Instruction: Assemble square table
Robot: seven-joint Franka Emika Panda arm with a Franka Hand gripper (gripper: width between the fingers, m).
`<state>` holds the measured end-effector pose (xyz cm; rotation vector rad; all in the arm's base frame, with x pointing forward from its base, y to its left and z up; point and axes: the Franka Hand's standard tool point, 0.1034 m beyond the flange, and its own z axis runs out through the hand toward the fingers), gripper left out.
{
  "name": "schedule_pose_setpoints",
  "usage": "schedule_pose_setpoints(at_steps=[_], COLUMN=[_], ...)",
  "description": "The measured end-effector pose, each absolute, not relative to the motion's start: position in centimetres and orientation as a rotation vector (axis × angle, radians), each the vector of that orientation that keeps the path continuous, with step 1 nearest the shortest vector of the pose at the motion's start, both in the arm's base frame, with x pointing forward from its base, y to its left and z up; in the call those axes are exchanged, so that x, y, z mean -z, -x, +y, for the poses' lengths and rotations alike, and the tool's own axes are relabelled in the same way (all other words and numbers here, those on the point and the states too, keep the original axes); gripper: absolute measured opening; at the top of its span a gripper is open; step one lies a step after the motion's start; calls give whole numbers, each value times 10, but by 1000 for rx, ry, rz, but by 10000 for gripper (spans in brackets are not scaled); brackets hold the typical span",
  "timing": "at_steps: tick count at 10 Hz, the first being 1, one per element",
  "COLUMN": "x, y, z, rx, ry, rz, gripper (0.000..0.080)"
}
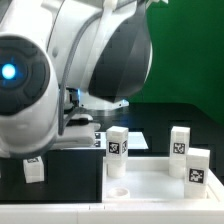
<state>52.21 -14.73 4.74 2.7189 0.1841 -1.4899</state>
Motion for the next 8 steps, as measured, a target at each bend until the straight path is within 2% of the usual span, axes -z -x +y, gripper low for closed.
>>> schedule_pose_setpoints(at_steps=[5,7,8], x=[-16,-15,-15], y=[-519,-519,-519], z=[-148,-148,-148], rx=[1419,1414,1415], ry=[-2717,-2718,-2718], rz=[156,154,153], gripper=[648,648,621])
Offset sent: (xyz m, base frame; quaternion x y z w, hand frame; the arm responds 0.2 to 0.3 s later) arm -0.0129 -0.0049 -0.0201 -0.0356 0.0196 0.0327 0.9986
